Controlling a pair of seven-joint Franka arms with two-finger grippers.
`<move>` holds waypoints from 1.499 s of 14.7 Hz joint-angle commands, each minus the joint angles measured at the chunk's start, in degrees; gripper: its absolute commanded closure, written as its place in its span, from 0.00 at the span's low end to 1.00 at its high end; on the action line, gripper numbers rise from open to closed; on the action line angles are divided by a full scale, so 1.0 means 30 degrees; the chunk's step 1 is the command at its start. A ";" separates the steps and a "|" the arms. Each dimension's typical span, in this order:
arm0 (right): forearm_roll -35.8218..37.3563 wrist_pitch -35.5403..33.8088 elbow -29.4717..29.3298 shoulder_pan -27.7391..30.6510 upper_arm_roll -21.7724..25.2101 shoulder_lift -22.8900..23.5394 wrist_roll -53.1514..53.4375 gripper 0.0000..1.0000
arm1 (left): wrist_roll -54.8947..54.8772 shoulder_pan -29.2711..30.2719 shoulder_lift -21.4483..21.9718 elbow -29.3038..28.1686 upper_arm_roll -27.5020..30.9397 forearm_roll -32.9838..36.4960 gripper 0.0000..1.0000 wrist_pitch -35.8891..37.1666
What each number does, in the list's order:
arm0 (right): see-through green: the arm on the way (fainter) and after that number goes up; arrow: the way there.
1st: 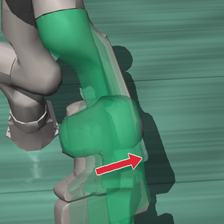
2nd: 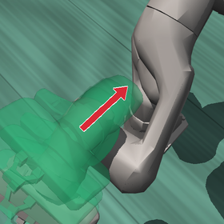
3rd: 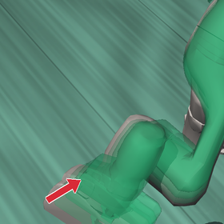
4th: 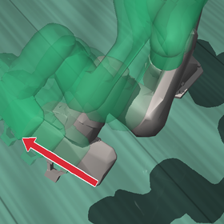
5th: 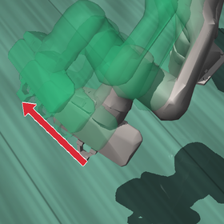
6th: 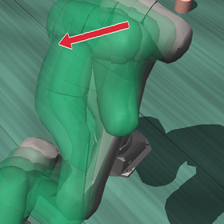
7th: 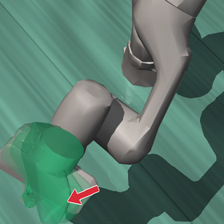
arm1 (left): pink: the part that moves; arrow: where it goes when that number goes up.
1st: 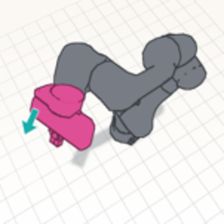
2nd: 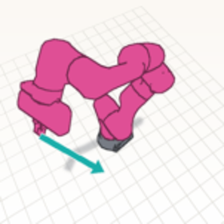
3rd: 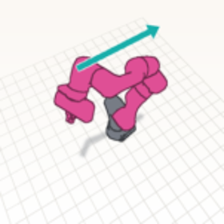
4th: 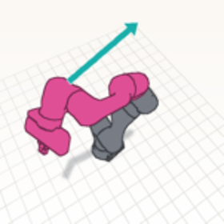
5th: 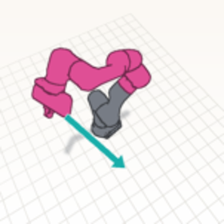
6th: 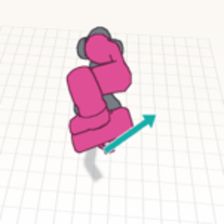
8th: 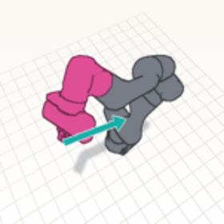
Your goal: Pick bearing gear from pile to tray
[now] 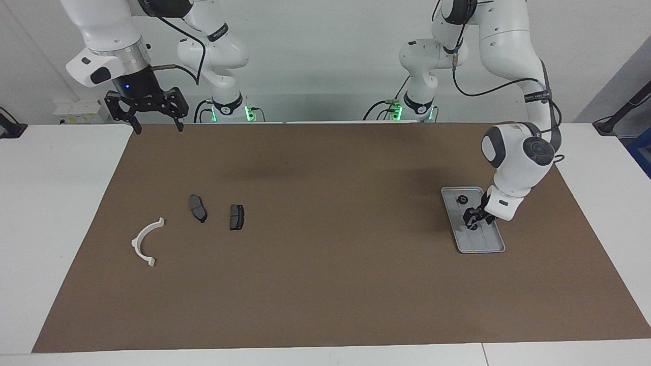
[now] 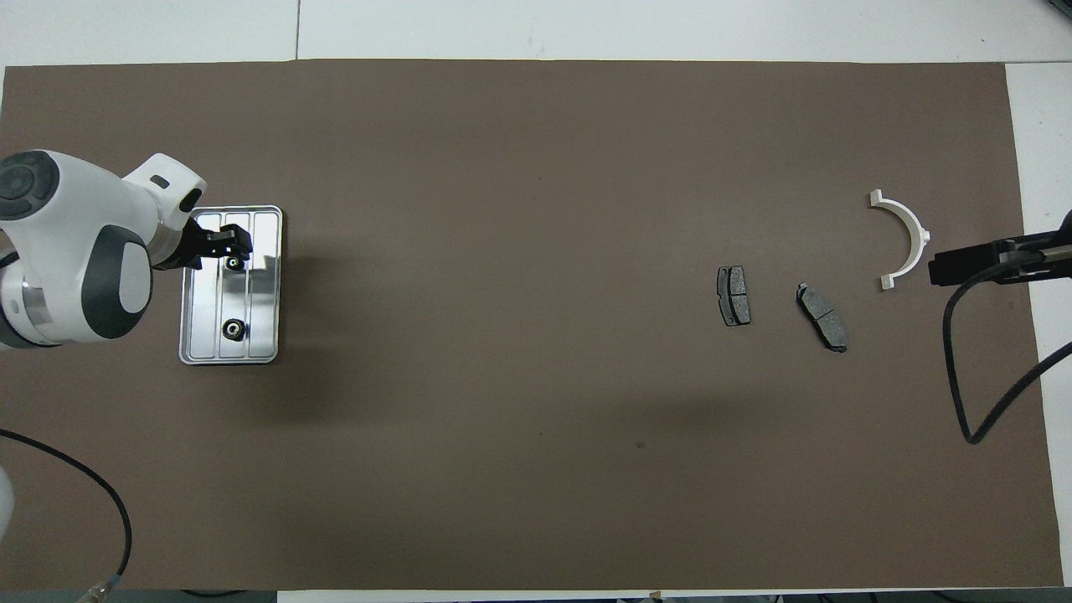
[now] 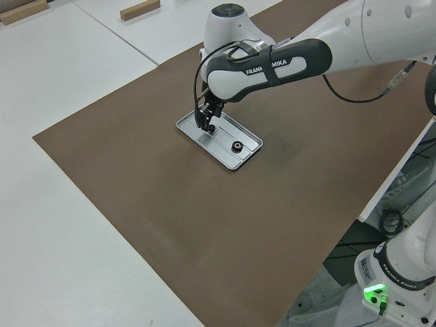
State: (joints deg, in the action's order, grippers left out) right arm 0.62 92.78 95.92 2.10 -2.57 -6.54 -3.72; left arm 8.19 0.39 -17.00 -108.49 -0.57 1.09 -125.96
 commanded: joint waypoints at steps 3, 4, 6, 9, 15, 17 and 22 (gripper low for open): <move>-0.0354 0.0215 0.0311 0.0295 -0.0169 -0.0224 -0.0226 0.00 | -0.0153 0.0221 0.3669 0.1414 -0.0016 0.0104 0.00 0.5503; -0.0354 0.0215 0.0311 0.0295 -0.0169 -0.0223 -0.0226 0.00 | -0.0153 0.0221 0.4256 0.1852 -0.0016 0.0104 0.00 0.6673; -0.0354 0.0244 0.0311 0.0295 -0.0169 -0.0252 -0.0197 0.00 | -0.0124 0.0366 0.5398 0.2440 -0.0016 0.0104 0.00 0.8172; -0.0354 0.0215 0.0340 0.0324 -0.0169 -0.0253 -0.0197 0.00 | -0.0153 0.0601 0.7362 0.2471 -0.0016 0.0133 0.00 0.9901; -0.0354 0.0128 0.0458 0.0324 -0.0169 -0.0341 -0.0226 0.00 | -0.0270 0.0485 0.7398 0.2355 -0.0017 0.0104 0.00 1.0935; -0.0354 -0.0195 0.0428 0.0324 -0.0169 -0.0341 -0.0226 0.00 | -0.0241 0.0572 0.7163 0.2355 0.0042 0.0046 0.00 1.0349; -0.0354 -0.0195 0.0428 0.0412 -0.0169 -0.0341 -0.0226 0.00 | -0.0241 0.0455 0.6579 0.2471 0.0013 -0.0100 0.00 0.9878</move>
State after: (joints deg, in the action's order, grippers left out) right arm 0.62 92.36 96.04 2.14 -2.52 -6.54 -3.72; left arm 8.07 1.86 3.76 -101.07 -0.51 1.05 -95.04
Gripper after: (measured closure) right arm 0.000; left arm 0.000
